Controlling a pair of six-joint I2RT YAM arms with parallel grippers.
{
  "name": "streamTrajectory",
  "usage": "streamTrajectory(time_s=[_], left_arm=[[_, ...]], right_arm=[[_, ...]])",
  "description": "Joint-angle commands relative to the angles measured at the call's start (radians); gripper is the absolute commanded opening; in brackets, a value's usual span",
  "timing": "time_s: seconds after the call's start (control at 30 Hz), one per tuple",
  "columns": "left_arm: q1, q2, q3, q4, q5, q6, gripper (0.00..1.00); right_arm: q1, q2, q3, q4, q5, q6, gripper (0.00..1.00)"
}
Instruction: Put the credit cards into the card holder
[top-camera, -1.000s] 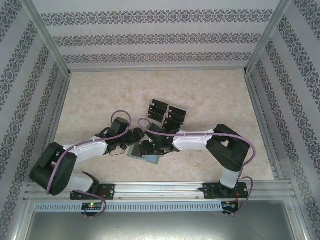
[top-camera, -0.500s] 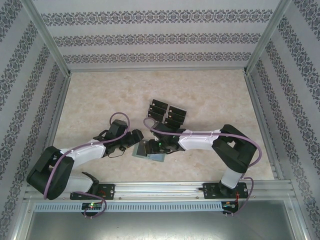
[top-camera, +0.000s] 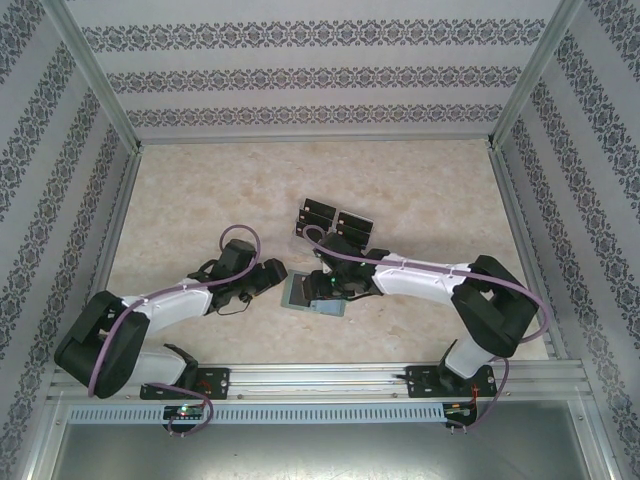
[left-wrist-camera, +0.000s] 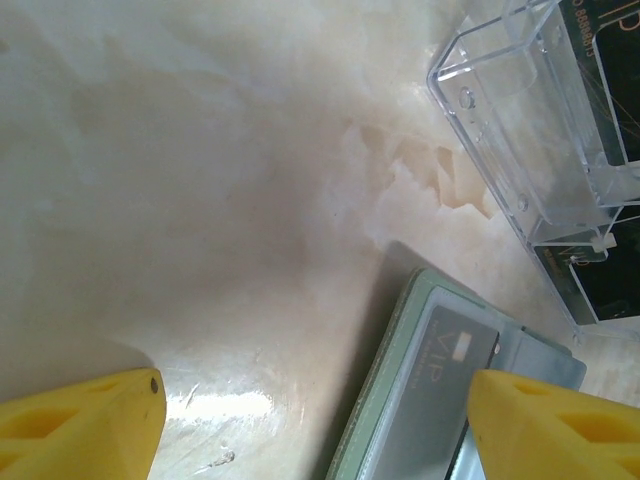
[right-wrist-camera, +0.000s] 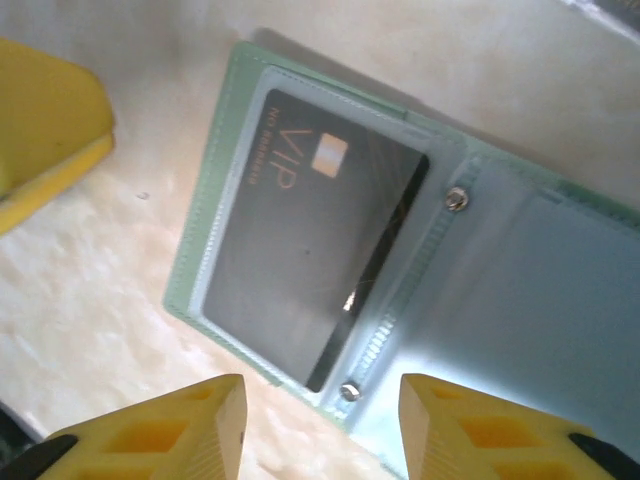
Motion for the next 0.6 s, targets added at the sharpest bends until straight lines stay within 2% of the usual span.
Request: streamTrajectory(time_s=[0.0, 0.23, 0.57], left_arm=[[-0.020, 0.059, 0.043, 0.068, 0.037, -0.006, 0.80], [-0.020, 0.126, 0.081, 0.105, 0.063, -0.005, 0.80], [-0.020, 0.135, 0.068, 0.124, 0.062, -0.011, 0.80]], right_arm=[[0.024, -0.001, 0.015, 0.015, 0.031, 0.094, 0.49], [0.061, 0.079, 0.048, 0.050, 0.049, 0.138, 0.52], [0.066, 0.136, 0.077, 0.061, 0.046, 0.137, 0.52]])
